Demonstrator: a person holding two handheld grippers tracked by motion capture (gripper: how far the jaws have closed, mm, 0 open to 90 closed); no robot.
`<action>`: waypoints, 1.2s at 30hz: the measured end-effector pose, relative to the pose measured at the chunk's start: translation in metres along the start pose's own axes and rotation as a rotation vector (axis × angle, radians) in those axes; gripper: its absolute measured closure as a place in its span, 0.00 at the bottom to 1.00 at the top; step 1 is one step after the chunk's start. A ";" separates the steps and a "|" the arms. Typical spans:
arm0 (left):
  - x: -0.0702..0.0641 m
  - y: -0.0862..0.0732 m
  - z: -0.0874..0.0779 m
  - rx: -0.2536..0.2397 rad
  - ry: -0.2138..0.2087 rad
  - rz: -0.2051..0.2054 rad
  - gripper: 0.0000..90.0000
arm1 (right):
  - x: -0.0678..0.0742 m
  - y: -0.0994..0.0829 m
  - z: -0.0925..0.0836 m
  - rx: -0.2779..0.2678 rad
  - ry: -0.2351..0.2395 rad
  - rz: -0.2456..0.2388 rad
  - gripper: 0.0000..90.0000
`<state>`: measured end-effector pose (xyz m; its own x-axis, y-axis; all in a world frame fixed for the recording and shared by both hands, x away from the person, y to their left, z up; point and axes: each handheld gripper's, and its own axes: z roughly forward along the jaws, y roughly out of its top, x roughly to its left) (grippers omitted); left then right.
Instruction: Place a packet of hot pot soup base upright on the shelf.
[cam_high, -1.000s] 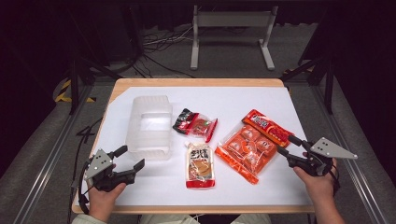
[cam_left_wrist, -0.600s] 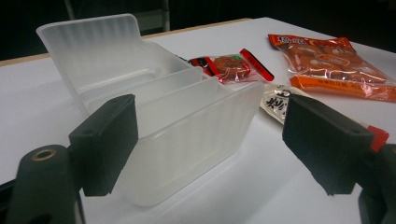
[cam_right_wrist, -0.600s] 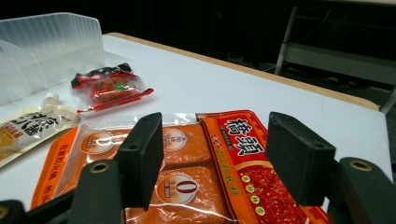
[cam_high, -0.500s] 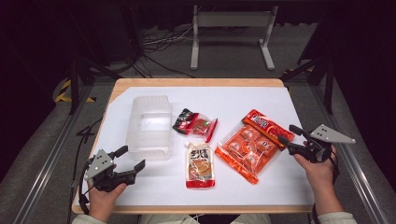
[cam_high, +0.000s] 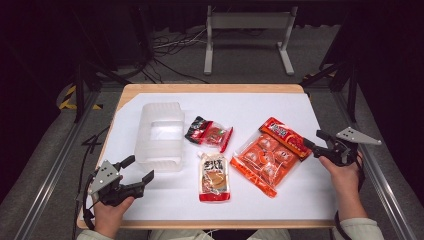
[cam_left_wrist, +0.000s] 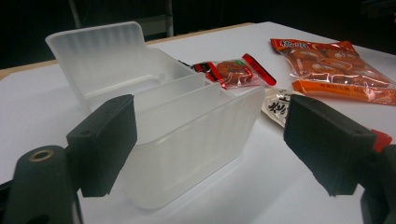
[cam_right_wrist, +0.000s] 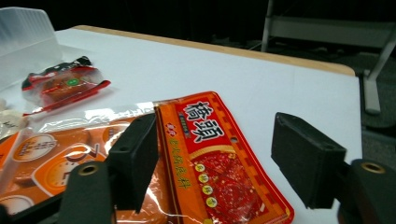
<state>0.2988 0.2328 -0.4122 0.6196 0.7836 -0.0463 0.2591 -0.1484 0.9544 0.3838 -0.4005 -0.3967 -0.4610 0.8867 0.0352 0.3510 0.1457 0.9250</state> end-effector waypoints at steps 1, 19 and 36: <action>0.001 0.000 -0.001 -0.003 0.001 0.001 0.20 | -0.002 -0.001 0.001 0.007 0.000 0.010 0.34; 0.003 0.001 -0.010 -0.016 0.035 0.002 0.19 | -0.019 -0.016 0.019 0.124 0.006 0.098 0.34; 0.004 -0.002 -0.015 -0.008 0.055 0.003 0.19 | -0.031 -0.026 0.033 0.196 -0.014 0.162 0.22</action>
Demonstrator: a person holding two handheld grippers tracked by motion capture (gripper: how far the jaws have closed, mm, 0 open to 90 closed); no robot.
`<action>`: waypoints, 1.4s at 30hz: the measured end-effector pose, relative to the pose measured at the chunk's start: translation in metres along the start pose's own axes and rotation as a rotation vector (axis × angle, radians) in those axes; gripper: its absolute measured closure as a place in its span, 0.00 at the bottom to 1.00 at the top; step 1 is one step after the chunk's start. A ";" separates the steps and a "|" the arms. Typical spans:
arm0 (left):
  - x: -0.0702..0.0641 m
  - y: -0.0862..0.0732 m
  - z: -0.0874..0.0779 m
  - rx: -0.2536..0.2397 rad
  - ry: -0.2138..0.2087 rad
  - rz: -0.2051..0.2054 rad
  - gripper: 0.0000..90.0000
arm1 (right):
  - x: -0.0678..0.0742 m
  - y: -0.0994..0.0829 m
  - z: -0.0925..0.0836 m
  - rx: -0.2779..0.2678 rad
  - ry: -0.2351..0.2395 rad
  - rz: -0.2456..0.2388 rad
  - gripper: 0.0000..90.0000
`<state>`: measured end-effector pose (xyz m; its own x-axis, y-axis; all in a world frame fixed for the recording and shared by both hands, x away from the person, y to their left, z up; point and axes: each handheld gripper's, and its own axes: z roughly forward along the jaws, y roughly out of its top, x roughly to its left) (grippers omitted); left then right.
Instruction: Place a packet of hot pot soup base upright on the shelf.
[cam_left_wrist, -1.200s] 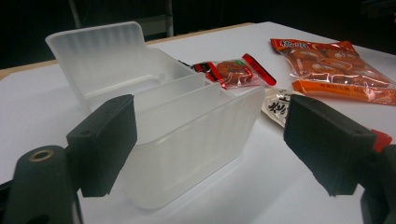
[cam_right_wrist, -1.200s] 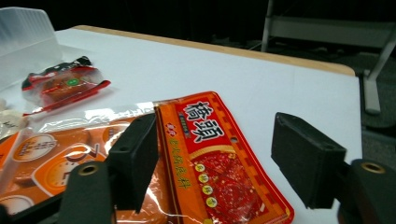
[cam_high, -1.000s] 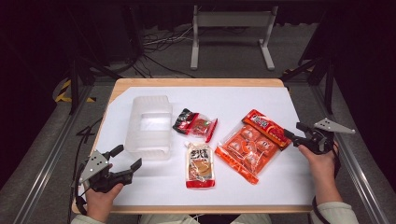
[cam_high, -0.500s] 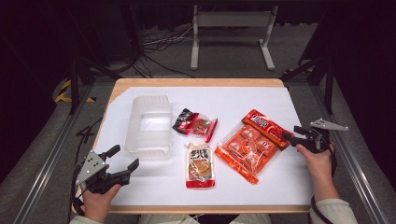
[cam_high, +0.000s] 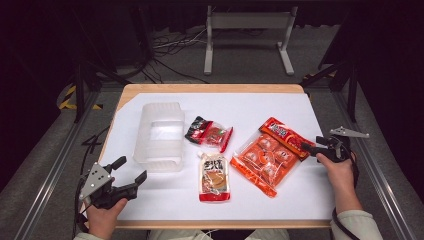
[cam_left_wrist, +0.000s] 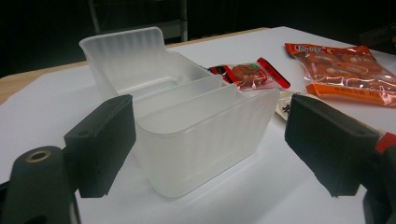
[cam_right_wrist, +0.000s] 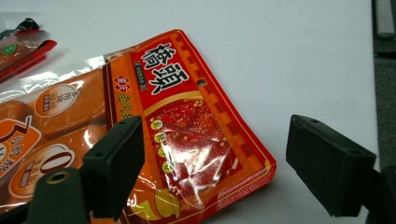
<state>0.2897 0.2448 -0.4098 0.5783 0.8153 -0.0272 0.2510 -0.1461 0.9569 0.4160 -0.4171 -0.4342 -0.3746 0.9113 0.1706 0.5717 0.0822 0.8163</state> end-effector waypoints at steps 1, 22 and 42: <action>0.000 0.000 0.000 0.001 0.001 -0.001 0.19 | 0.000 -0.001 0.001 0.005 0.000 0.001 0.22; -0.002 -0.002 0.004 0.021 0.009 0.001 0.19 | -0.002 0.000 -0.001 -0.016 0.090 0.063 0.30; -0.004 -0.003 0.005 0.026 0.005 0.001 0.20 | 0.013 0.004 0.007 0.044 0.233 -0.020 0.51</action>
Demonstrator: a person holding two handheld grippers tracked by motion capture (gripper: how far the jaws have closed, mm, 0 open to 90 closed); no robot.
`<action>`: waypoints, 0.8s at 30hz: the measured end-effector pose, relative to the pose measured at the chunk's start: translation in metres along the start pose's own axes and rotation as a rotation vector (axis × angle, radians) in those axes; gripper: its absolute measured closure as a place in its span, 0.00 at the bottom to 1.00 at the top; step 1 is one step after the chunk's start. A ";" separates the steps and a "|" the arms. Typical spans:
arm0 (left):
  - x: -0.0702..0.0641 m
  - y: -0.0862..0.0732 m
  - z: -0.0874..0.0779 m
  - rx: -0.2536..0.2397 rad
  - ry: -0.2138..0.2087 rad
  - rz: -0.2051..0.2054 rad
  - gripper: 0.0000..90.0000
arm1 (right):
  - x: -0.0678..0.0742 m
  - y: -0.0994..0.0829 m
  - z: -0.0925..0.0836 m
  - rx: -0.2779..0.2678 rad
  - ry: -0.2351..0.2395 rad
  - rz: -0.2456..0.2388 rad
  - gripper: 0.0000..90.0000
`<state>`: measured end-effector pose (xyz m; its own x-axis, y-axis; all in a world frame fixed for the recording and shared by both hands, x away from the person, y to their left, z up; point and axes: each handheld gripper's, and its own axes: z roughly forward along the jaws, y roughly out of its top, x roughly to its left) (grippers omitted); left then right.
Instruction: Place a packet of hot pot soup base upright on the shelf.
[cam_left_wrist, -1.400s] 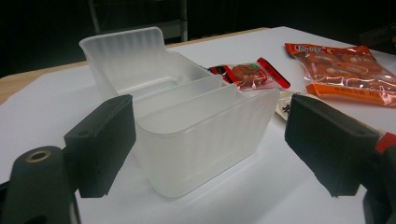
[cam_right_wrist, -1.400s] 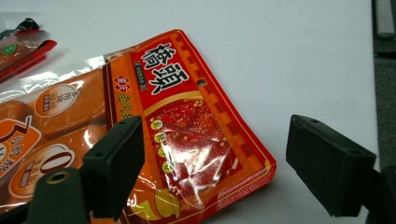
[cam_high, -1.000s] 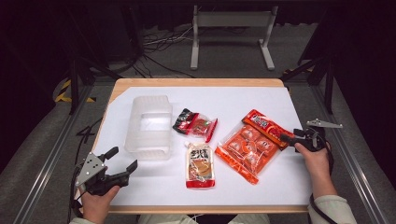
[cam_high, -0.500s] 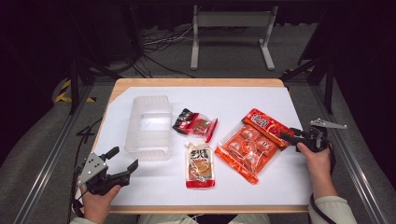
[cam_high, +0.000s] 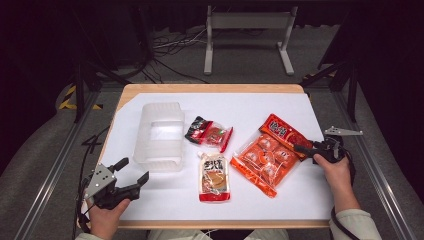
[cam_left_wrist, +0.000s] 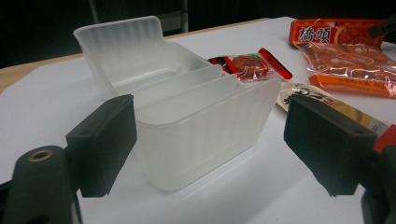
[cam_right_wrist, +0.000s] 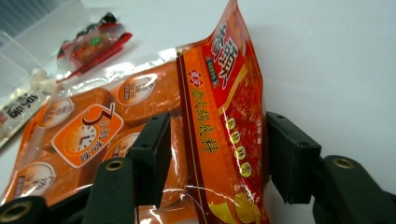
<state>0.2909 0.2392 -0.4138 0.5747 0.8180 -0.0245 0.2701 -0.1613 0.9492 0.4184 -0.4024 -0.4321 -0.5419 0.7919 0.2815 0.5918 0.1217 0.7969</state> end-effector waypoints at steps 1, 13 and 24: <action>0.000 0.000 0.000 0.000 0.000 0.001 0.20 | 0.001 0.000 0.002 0.015 -0.008 -0.003 0.53; -0.001 0.000 0.001 0.002 0.007 0.008 0.19 | -0.001 -0.002 0.012 0.073 -0.107 0.017 0.97; -0.005 0.008 -0.001 -0.008 -0.025 -0.011 0.17 | 0.004 0.006 -0.002 0.044 -0.123 -0.009 1.00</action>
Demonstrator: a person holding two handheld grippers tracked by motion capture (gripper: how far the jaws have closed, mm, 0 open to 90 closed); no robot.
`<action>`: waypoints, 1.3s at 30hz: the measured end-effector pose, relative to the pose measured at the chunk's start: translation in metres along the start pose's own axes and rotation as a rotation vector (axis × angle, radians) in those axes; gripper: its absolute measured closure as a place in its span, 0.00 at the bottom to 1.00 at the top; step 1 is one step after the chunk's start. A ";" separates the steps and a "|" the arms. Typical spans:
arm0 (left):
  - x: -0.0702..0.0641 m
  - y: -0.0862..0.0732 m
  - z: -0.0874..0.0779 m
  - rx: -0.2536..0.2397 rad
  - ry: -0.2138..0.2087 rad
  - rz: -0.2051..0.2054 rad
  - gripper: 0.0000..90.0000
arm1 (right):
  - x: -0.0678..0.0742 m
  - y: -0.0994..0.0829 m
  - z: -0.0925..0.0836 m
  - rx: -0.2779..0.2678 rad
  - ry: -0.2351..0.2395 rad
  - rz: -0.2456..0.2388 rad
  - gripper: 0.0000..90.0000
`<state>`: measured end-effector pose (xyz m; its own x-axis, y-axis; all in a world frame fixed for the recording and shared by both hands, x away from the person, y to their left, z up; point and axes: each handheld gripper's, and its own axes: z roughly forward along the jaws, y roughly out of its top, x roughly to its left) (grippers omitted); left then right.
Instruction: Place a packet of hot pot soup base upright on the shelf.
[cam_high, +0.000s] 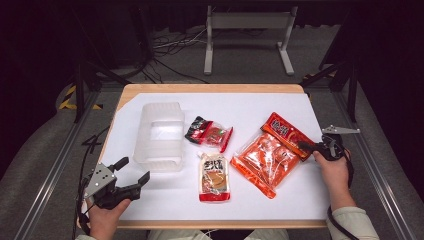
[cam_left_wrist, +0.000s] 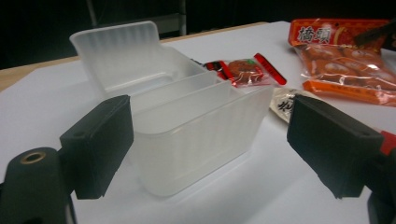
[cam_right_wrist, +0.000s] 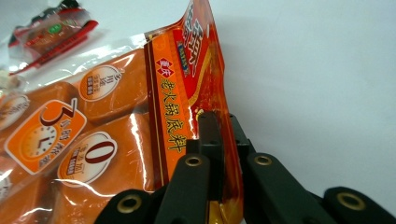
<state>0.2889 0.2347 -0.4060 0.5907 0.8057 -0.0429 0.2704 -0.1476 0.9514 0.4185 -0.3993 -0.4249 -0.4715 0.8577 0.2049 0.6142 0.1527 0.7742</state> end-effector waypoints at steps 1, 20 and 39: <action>-0.002 0.001 0.000 0.000 -0.007 0.001 0.17 | 0.001 0.001 -0.003 -0.008 0.002 -0.001 1.00; -0.010 0.012 0.016 0.052 -0.078 0.011 0.19 | 0.032 0.030 -0.057 -0.150 0.063 -0.028 1.00; -0.025 0.025 0.022 0.072 -0.081 0.074 0.26 | 0.089 0.058 -0.092 -0.231 0.126 -0.143 1.00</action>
<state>0.2976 0.1976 -0.3884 0.6695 0.7429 -0.0010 0.2764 -0.2478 0.9286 0.3541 -0.3593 -0.3065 -0.6267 0.7656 0.1455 0.3826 0.1396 0.9133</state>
